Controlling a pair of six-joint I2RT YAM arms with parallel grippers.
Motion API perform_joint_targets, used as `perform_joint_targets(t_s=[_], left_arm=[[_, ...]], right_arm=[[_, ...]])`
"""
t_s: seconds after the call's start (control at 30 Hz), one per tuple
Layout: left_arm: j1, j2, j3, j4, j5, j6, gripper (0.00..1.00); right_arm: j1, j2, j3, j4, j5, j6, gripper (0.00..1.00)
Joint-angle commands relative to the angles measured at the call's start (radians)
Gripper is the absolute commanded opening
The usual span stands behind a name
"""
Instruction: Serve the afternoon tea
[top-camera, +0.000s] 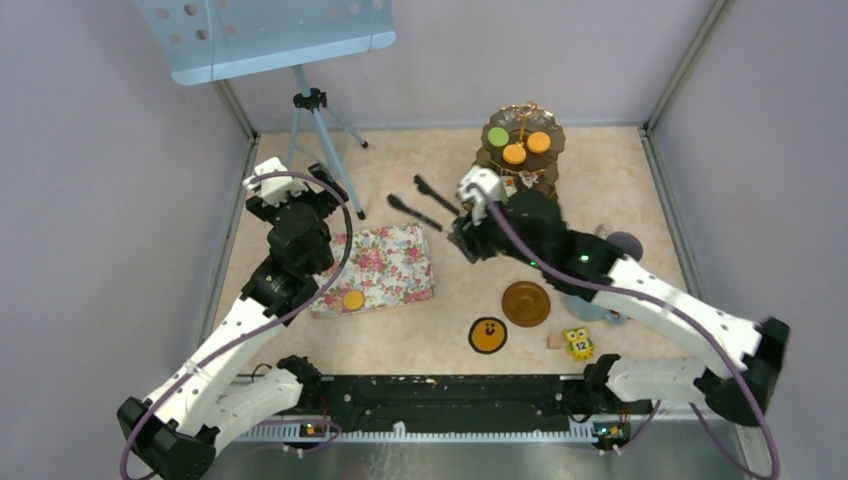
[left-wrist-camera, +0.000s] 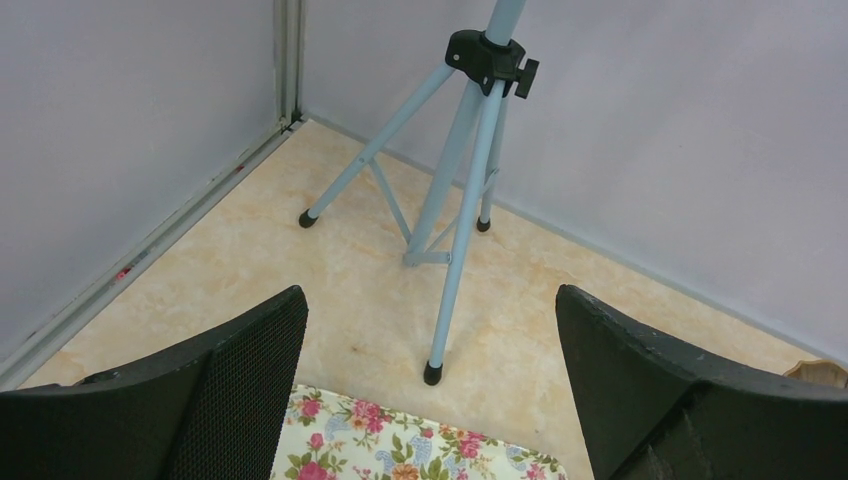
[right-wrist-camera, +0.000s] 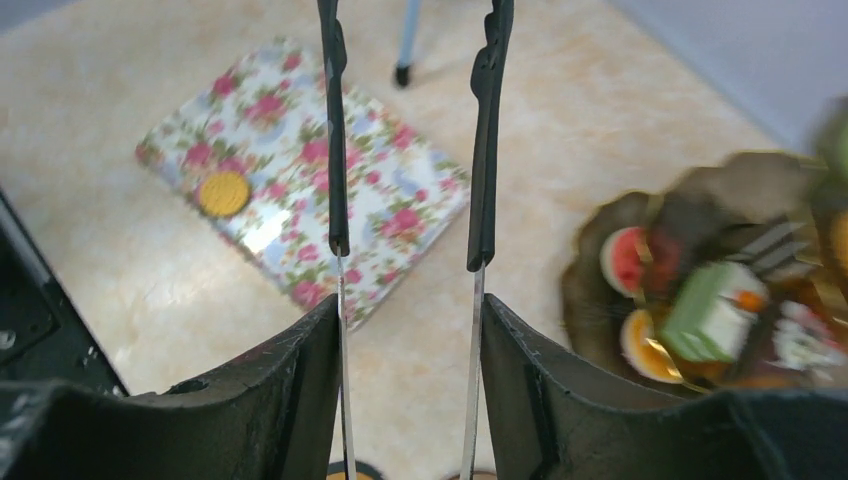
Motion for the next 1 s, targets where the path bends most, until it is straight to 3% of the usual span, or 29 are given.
perform_joint_targets(t_s=[0.0, 0.27, 0.57, 0.97], left_arm=[[0.009, 0.007, 0.016, 0.027, -0.009, 0.009, 0.99], [0.01, 0.009, 0.022, 0.017, 0.009, -0.007, 0.99], [0.011, -0.008, 0.018, 0.013, 0.002, -0.017, 0.99], [0.011, -0.031, 0.022, 0.011, 0.008, -0.015, 0.99]], right_arm=[[0.147, 0.166, 0.001, 0.059, 0.033, 0.01, 0.49], [0.339, 0.436, 0.078, 0.114, 0.102, 0.178, 0.49], [0.456, 0.695, 0.32, -0.078, 0.259, 0.336, 0.51], [0.543, 0.852, 0.448, -0.181, 0.349, 0.307, 0.52]])
